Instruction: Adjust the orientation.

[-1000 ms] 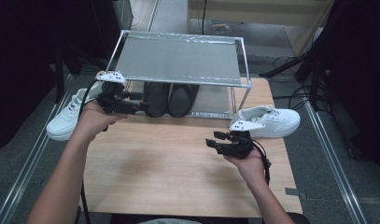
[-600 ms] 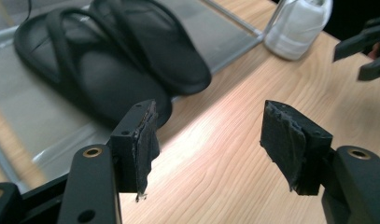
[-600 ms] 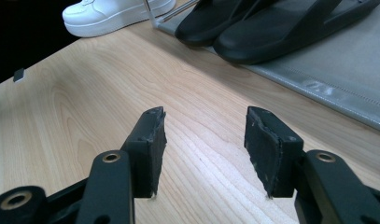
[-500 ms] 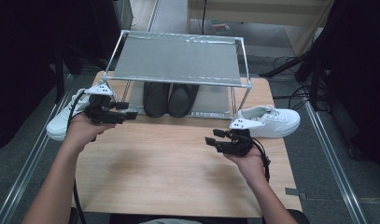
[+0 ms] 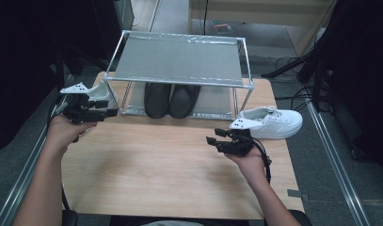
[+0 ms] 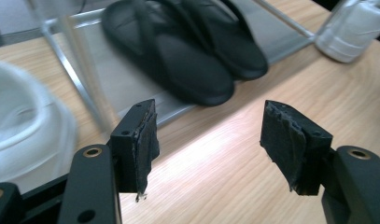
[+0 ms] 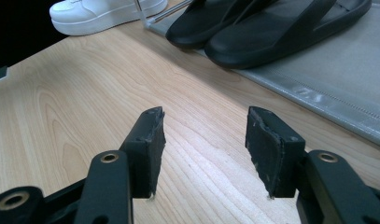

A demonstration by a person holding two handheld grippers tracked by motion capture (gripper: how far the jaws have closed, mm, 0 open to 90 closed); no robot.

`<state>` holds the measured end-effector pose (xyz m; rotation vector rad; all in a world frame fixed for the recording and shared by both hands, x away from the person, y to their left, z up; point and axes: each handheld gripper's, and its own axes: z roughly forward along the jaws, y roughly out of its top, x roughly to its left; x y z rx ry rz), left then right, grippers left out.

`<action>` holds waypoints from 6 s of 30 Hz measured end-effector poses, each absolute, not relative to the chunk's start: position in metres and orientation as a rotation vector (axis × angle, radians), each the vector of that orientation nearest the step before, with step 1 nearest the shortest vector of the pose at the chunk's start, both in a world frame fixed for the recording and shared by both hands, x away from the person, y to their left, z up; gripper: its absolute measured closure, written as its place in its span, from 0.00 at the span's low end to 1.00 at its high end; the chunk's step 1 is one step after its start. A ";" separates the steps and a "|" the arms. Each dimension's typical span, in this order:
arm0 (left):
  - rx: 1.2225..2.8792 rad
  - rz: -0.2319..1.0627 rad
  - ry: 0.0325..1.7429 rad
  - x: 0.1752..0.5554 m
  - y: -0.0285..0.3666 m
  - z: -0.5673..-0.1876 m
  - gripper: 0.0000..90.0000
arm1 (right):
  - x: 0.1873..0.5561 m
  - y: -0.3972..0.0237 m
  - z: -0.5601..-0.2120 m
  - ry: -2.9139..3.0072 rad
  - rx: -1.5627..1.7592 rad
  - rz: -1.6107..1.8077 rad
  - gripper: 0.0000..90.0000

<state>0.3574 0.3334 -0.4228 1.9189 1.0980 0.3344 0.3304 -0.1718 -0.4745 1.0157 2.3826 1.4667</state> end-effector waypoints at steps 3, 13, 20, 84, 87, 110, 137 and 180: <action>1.893 0.326 1.125 0.358 0.345 -0.425 0.41 | 0.331 -0.171 -0.475 2.390 1.008 1.459 0.53; 1.850 0.375 1.272 0.363 0.381 -0.424 0.43 | 0.330 -0.167 -0.477 2.394 0.989 1.413 0.47; 1.839 0.372 1.308 0.373 0.394 -0.429 0.45 | 0.326 -0.168 -0.478 2.394 1.008 1.406 0.47; 1.824 0.258 1.510 0.395 0.429 -0.463 0.90 | 0.317 -0.182 -0.482 2.378 1.062 1.379 0.50; 1.814 0.272 1.512 0.386 0.430 -0.457 0.90 | 0.321 -0.177 -0.481 2.390 1.044 1.387 0.50; 1.854 0.292 1.451 0.326 0.393 -0.414 0.89 | 0.342 -0.145 -0.479 2.460 0.966 1.448 0.49; 1.982 0.103 1.176 0.293 0.286 -0.416 0.90 | 0.350 -0.133 -0.476 2.473 0.939 1.480 0.49; 2.316 -0.190 0.684 0.334 0.099 -0.471 0.87 | 0.306 -0.194 -0.485 2.327 1.133 1.391 0.50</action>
